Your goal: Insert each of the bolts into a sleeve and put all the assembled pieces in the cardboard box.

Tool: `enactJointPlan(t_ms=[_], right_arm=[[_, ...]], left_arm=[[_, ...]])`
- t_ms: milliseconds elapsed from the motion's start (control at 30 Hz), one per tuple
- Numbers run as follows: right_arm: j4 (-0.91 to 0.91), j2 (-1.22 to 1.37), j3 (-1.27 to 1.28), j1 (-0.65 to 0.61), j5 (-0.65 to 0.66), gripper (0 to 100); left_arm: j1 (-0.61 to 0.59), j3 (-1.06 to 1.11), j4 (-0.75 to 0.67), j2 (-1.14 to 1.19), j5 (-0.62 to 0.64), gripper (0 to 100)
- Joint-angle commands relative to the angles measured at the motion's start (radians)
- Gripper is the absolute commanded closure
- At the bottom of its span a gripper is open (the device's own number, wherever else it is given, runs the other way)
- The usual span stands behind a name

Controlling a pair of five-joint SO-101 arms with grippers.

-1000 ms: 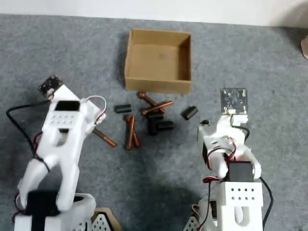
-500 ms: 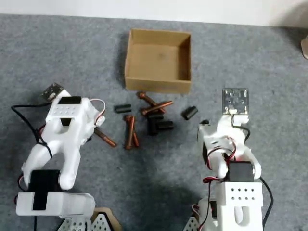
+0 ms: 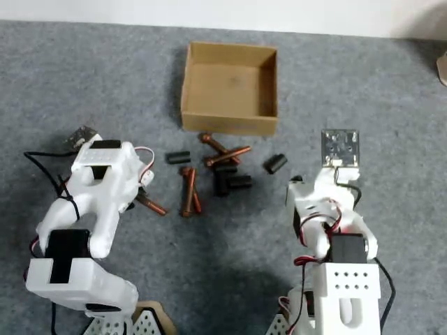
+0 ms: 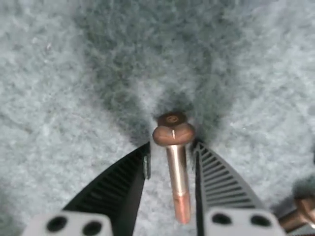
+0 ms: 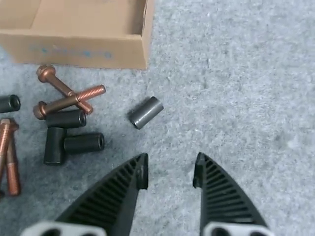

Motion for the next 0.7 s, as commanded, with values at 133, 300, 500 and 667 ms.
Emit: enactJointPlan(t_ms=[133,300,500,667], right_arm=[[-0.044,0.008,-0.005,-0.030,-0.009,83.7],[-0.042,0.008,-0.005,-0.130,-0.002,83.6],[-0.047,0.010,0.001,-0.174,0.000,83.5],[-0.048,0.036,0.002,-0.188,0.057,83.5]], left_arm=[[0.016,-0.035,-0.044,-0.002,0.008,91],[0.013,-0.038,-0.044,-0.007,0.000,98],[0.015,-0.038,-0.044,-0.007,-0.084,99],[0.019,-0.071,-0.037,-0.007,-0.089,99]])
